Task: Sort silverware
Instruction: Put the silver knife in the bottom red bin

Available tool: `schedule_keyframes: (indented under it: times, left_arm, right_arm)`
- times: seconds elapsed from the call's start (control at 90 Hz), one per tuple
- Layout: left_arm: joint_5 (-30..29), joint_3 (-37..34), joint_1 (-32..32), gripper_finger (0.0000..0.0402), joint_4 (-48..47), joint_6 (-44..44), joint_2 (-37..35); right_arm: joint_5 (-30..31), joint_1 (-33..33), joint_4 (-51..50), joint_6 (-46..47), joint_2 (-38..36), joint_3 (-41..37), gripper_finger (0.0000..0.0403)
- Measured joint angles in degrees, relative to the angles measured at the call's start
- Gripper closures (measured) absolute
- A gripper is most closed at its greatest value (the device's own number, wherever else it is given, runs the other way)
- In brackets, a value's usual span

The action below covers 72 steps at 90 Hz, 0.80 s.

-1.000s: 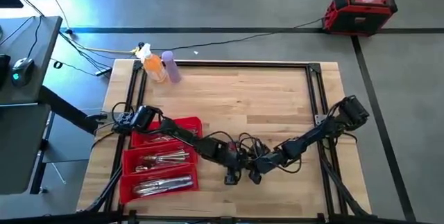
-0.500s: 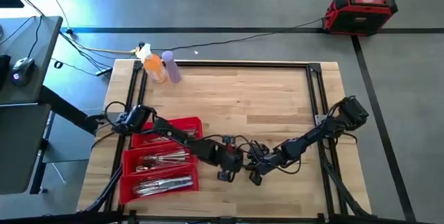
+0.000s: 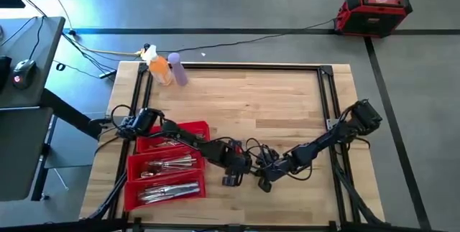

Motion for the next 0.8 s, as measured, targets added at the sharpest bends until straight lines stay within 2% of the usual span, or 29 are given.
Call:
schedule_keyframes:
  times: [0.189,0.289,0.389,0.478,0.6,0.7,0.8]
  left_arm:
    - [-0.1,0.0,0.0,0.0383,-1.9,0.4,0.0]
    - [-0.2,-0.1,-0.1,0.0391,-1.9,0.5,0.0]
    - [-0.7,-0.1,-0.2,0.0395,-2.0,0.4,0.0]
    - [-0.8,-0.2,-0.4,0.0397,-1.6,0.3,0.0]
    - [-1.5,-0.3,-1.2,0.0399,-0.6,-1.3,0.0]
    - [-3.2,-0.3,-1.8,0.0400,-0.4,-2.8,-0.4]
    - [-5.6,-0.1,-2.7,0.0400,-1.7,-4.2,-1.5]
  right_arm:
    - [-0.6,0.0,-0.1,1.0,-0.2,0.0,0.0402]
    - [-0.5,0.0,0.0,1.5,-0.8,0.0,0.0392]
    - [-1.3,0.0,-0.3,0.3,-2.3,0.7,0.0360]
    - [-5.3,0.0,-0.5,-5.3,-5.2,1.1,0.0322]
    - [-7.0,2.0,4.0,-11.3,-12.9,2.8,0.0275]
    - [-1.7,5.1,4.6,-15.9,-19.9,2.8,0.0249]
    - [9.3,10.4,4.4,-22.2,-26.3,2.7,0.0236]
